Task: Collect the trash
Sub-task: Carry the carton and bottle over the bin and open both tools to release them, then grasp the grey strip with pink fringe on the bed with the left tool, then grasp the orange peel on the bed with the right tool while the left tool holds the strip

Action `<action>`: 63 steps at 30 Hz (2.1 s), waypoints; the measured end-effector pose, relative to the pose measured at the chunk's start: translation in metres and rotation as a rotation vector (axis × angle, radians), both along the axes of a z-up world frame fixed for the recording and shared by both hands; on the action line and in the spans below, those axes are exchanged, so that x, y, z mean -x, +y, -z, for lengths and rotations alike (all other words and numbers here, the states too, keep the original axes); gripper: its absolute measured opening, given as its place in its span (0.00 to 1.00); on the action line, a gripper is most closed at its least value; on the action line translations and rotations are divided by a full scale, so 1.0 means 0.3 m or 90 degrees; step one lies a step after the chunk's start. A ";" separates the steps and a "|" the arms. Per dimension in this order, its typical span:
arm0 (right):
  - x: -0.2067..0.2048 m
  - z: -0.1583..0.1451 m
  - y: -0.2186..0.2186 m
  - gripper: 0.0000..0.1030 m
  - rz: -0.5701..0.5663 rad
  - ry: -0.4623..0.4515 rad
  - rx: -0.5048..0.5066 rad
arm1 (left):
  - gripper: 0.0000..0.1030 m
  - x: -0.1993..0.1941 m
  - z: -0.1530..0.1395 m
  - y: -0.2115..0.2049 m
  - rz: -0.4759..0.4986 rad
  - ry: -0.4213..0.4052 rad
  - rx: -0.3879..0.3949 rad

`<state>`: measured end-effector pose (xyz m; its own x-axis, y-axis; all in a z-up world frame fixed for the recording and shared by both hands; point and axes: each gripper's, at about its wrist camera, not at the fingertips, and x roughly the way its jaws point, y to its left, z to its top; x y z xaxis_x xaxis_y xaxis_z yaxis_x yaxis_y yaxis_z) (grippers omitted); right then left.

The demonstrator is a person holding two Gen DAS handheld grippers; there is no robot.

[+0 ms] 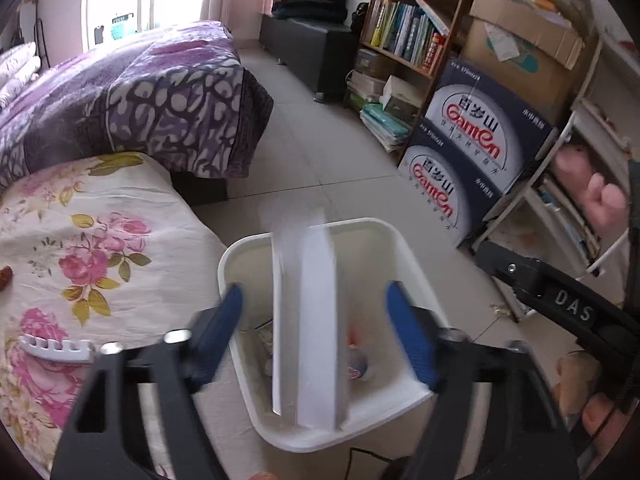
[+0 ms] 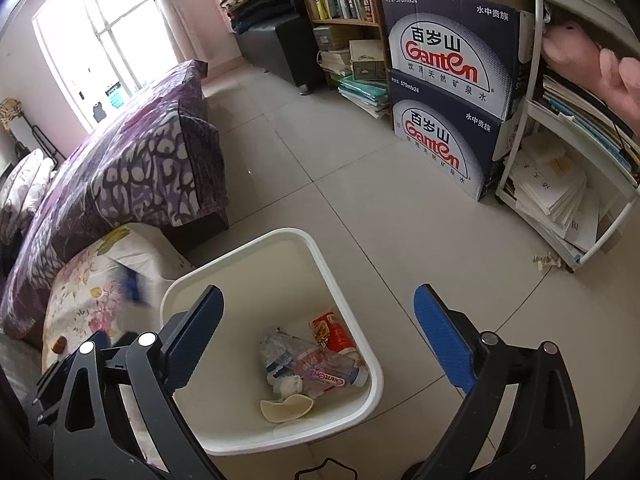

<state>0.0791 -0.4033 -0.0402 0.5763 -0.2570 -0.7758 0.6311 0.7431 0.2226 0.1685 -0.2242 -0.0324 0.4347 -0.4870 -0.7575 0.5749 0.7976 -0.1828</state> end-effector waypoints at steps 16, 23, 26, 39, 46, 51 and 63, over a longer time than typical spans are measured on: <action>-0.094 0.013 0.124 0.92 -0.055 0.003 -0.013 | 0.88 -0.135 0.049 0.299 -0.302 -0.005 -0.134; -0.154 0.034 0.219 0.92 -0.096 0.020 -0.006 | 0.88 -0.275 0.181 0.568 -0.540 0.130 -0.155; -0.170 0.046 0.247 0.92 -0.110 0.031 0.002 | 0.88 -0.315 0.255 0.643 -0.600 0.183 -0.170; -0.248 0.070 0.344 0.92 -0.174 0.035 0.006 | 0.47 -0.390 0.320 0.728 -0.500 0.214 -0.144; -0.357 0.093 0.527 0.92 -0.338 0.028 0.014 | 0.11 -0.355 0.270 0.921 -0.466 0.209 -0.110; -0.507 0.074 0.769 0.92 -0.519 -0.003 0.045 | 0.10 -0.320 0.216 1.148 -0.490 0.196 -0.095; -0.788 0.117 1.340 0.92 -0.787 -0.016 0.090 | 0.10 -0.288 0.129 1.456 -0.537 0.180 -0.041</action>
